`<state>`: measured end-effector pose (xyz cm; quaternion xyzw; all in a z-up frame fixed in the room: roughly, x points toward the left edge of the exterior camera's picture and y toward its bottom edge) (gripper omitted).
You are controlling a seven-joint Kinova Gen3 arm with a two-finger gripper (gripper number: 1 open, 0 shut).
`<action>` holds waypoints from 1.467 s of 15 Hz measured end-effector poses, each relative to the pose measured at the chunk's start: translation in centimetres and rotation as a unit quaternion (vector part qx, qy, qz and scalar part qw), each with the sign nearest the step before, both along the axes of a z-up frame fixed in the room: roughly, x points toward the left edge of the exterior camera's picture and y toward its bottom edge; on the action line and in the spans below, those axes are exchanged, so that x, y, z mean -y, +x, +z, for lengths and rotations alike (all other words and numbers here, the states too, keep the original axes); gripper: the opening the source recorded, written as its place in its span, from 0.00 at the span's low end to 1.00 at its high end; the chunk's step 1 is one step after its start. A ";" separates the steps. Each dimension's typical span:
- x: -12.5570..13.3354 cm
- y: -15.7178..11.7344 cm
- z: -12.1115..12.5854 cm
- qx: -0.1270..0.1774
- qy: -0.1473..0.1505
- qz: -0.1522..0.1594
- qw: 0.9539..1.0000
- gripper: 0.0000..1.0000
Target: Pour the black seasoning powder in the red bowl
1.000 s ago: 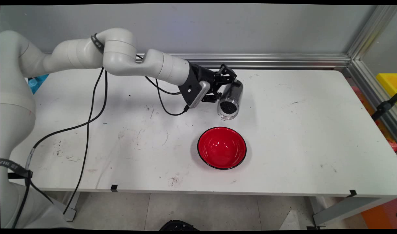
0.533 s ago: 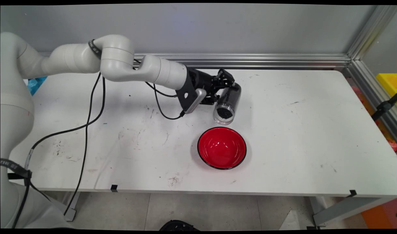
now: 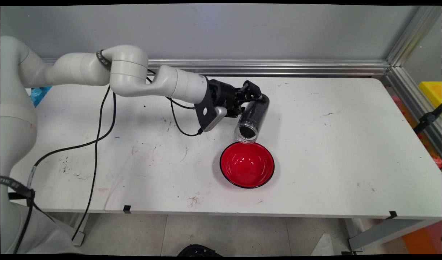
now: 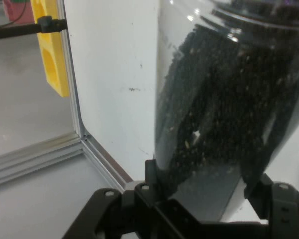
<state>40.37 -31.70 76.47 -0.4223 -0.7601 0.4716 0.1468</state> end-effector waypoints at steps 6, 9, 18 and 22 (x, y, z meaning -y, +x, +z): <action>-0.3 -0.5 -0.2 0.012 -0.032 -0.012 0.999 0.00; -0.6 -0.8 -0.2 0.017 -0.049 -0.018 0.998 0.00; -1.2 -1.8 -0.7 0.030 -0.089 -0.037 0.995 0.00; -1.3 -2.2 -0.9 0.033 -0.099 -0.042 0.994 0.00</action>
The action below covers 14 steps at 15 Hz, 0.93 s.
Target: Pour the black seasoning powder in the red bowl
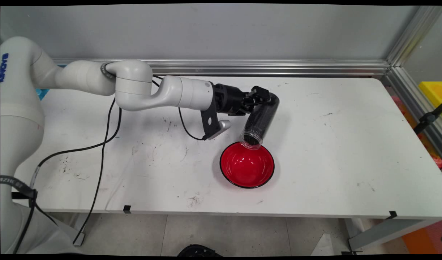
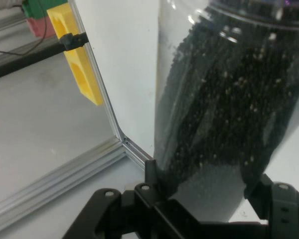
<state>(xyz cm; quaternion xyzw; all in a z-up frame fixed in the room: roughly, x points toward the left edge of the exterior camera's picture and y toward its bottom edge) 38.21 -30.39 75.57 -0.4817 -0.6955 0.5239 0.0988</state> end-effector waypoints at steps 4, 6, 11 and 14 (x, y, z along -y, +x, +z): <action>-0.1 -0.2 -0.2 0.003 -0.008 -0.004 1.000 0.00; -0.3 -0.3 -0.3 0.005 -0.011 -0.006 1.000 0.00; -0.5 -0.5 -0.4 0.008 -0.016 -0.009 1.000 0.00; -0.7 -0.6 -0.5 0.009 -0.018 -0.010 1.000 0.00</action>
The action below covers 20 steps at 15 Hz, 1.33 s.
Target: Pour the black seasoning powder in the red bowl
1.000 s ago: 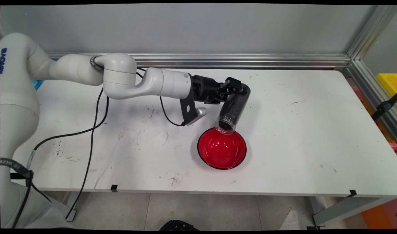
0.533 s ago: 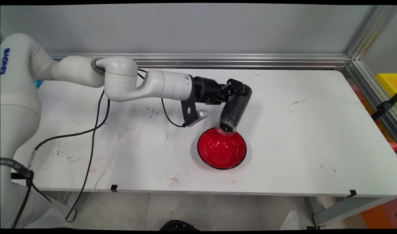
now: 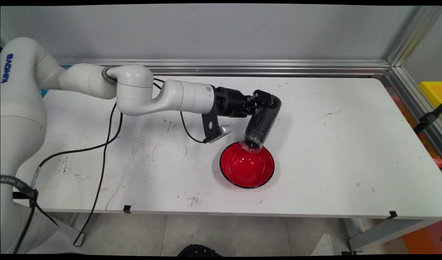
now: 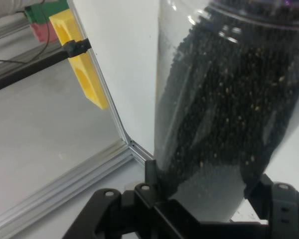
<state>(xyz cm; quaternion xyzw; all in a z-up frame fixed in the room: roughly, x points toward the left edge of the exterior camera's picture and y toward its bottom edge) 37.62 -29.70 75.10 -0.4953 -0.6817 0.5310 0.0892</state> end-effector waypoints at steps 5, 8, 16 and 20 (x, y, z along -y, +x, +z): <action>-0.3 0.0 0.1 0.001 -0.004 -0.002 1.000 0.00; -0.6 0.1 0.2 0.002 -0.008 -0.003 1.000 0.00; -0.7 0.3 0.5 0.004 -0.028 -0.011 1.000 0.00; -0.7 0.3 0.6 0.005 -0.042 -0.018 0.999 0.00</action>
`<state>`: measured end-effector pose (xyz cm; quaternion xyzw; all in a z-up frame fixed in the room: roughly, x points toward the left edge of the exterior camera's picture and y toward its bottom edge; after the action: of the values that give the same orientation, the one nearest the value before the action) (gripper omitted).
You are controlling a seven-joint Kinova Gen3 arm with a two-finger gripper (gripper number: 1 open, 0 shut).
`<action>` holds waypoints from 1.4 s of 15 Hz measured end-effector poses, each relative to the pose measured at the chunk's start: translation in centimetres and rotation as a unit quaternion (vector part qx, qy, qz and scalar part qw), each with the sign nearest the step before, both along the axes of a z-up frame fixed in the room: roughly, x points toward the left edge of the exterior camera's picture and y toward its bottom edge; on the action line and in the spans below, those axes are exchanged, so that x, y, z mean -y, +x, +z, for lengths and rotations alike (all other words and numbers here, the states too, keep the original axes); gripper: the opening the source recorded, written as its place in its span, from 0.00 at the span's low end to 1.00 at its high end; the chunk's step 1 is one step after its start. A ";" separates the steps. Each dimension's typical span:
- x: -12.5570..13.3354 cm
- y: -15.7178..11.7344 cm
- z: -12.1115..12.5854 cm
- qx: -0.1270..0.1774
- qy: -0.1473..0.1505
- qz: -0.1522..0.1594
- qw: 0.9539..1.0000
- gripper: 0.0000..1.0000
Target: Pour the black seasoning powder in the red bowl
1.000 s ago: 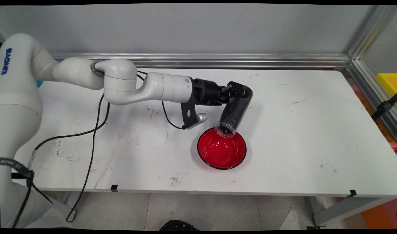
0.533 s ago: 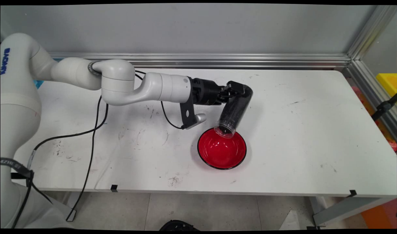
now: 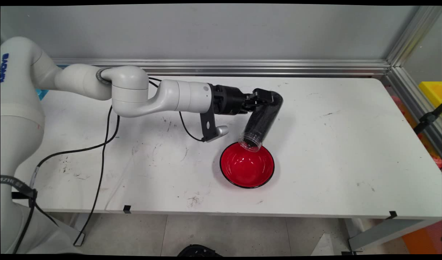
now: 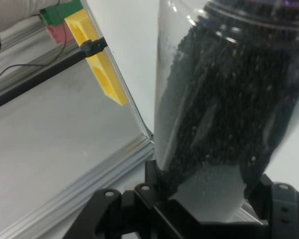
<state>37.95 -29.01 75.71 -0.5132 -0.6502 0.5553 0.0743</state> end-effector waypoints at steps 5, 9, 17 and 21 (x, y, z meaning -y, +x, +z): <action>0.1 -0.1 -0.1 0.000 -0.016 -0.009 1.000 0.00; 0.3 -0.3 -0.4 0.000 -0.027 -0.015 1.000 0.00; 0.6 -0.8 -1.3 0.002 -0.043 -0.023 0.999 0.00; 0.5 -0.9 -2.0 0.003 -0.046 -0.027 0.999 0.00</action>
<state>37.04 -29.54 73.74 -0.5354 -0.6099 0.5809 0.0632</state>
